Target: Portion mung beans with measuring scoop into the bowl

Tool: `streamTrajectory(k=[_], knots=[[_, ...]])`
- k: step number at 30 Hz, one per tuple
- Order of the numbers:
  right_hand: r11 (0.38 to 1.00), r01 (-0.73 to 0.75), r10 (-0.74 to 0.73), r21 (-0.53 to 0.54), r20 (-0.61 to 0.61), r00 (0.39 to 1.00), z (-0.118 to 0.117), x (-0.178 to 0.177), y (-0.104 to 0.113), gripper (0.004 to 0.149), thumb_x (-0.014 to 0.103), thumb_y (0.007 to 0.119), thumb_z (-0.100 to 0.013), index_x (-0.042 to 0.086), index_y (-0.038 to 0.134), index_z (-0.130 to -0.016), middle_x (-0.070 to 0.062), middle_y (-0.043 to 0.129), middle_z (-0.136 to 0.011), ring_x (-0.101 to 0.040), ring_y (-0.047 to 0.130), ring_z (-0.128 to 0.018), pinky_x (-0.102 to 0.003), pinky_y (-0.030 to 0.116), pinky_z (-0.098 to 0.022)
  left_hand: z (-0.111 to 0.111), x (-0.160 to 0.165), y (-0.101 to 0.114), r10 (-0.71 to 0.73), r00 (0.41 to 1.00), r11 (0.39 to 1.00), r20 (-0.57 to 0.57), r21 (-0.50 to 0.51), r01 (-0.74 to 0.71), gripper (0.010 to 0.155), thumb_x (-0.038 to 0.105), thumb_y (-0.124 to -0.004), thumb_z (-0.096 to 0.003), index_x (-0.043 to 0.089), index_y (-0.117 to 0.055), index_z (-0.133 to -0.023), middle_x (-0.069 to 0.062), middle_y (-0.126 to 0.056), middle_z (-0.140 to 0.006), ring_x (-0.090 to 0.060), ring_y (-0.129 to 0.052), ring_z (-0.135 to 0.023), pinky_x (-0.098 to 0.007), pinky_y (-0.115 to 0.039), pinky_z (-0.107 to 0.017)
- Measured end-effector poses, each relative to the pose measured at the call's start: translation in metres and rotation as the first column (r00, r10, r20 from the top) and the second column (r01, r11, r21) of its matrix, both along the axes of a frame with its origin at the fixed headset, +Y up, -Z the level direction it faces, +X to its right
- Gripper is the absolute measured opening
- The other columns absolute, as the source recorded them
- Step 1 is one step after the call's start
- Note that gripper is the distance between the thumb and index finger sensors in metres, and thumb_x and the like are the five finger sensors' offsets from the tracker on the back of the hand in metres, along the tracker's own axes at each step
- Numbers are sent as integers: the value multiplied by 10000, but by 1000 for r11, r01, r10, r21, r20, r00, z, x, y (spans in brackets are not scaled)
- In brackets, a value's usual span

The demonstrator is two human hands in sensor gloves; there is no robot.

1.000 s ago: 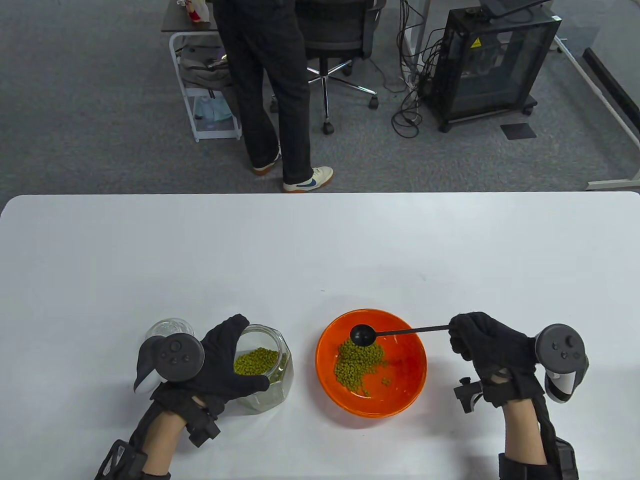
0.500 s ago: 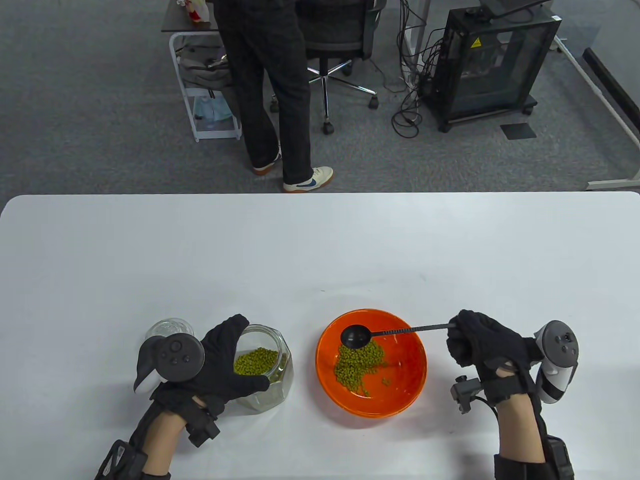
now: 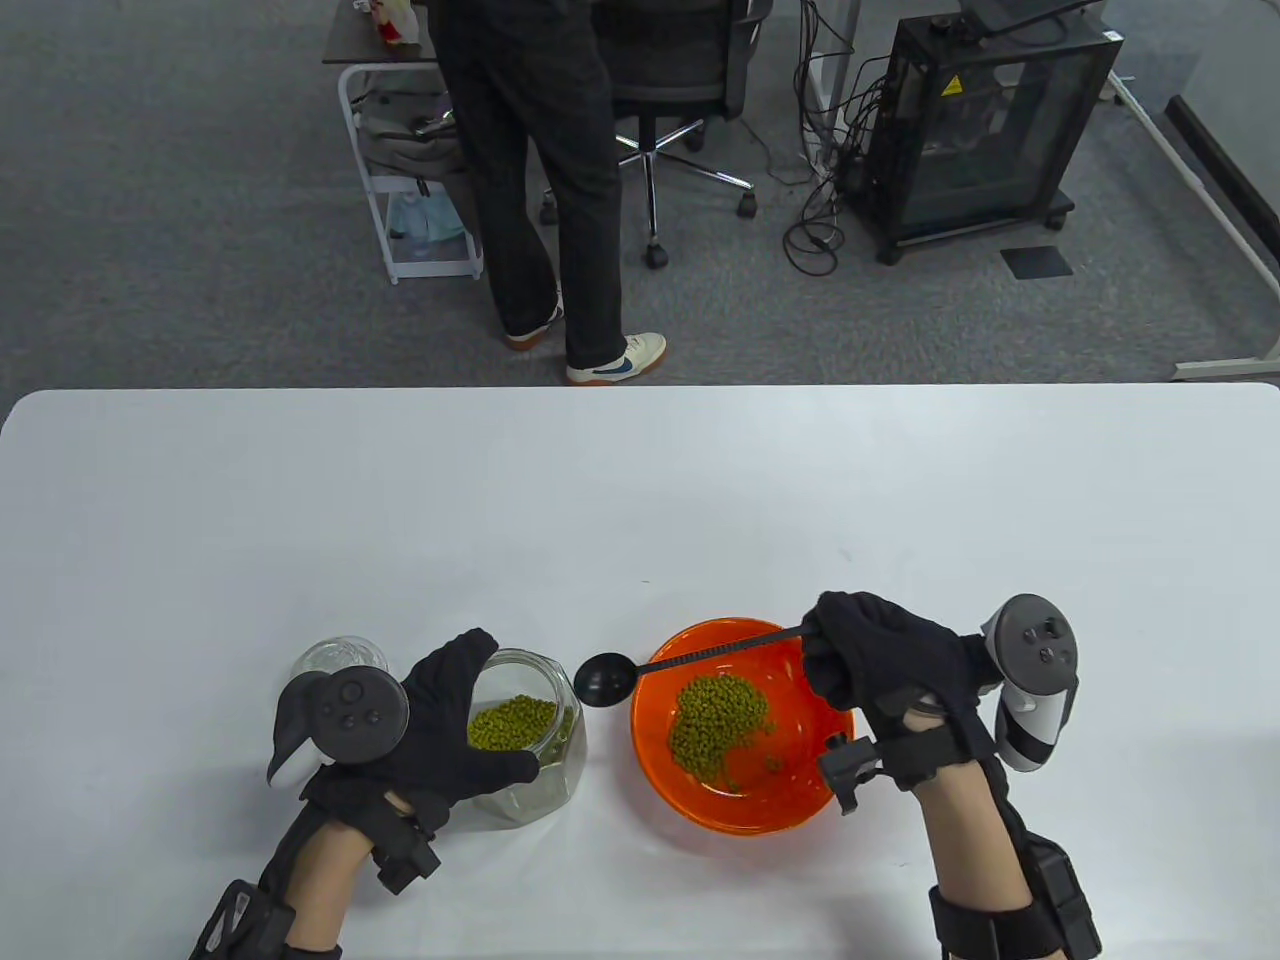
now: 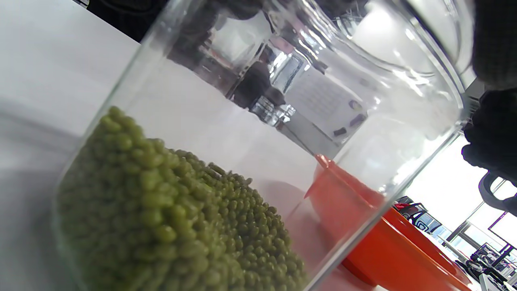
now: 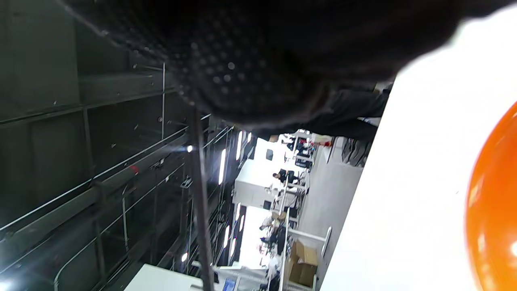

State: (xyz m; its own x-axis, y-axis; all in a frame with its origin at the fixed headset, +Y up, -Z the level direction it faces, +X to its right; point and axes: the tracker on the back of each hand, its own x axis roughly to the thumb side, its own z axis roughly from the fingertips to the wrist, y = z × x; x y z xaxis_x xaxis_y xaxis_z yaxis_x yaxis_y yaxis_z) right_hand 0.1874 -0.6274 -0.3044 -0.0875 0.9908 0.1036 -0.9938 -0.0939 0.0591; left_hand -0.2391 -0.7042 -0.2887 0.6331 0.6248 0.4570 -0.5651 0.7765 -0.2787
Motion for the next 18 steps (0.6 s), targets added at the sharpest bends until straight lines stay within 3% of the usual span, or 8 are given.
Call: streamTrajectory(k=[8, 18], knots=[[998, -68, 68, -9, -45, 997, -16, -41, 12, 431, 483, 816, -482, 96, 988, -561, -60, 1059, -317, -204, 990, -138, -371, 862, -153, 0, 0, 0, 0, 1000, 1000, 1, -1, 0, 1250, 848, -849, -397, 4, -247, -1095, -310, -371, -1147, -604, -550, -1028, -760, -494, -721], [978, -209, 209, 11, -18, 978, -20, -67, 15, 431, 481, 822, -478, 93, 992, -556, -62, 1059, -313, -207, 988, -135, -374, 861, -151, 0, 0, 0, -1, 1000, 1000, 1, 0, 1, 1250, 849, -847, -396, 5, -247, -1095, -311, -372, -1147, -604, -550, -1028, -758, -495, -721]])
